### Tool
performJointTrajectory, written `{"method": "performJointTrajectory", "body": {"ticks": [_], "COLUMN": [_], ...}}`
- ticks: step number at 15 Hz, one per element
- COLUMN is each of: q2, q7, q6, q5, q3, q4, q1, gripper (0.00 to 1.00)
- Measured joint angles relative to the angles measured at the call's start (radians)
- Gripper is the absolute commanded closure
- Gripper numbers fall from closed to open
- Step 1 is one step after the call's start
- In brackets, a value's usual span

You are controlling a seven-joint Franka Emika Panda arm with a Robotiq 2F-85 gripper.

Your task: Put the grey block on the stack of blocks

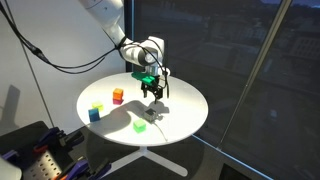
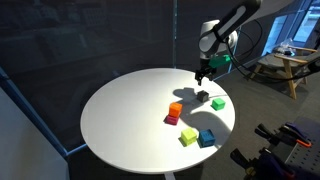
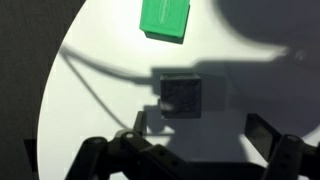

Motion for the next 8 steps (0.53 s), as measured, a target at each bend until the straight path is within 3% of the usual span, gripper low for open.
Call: {"method": "performJointTrajectory", "body": {"ticks": [8], "q2": [0.04], "q7": [0.001], "q6": [0.105], "q5": [0.0], "q3": [-0.002], "q4": [-0.013], "q1": [0.0], "gripper": [0.0]}}
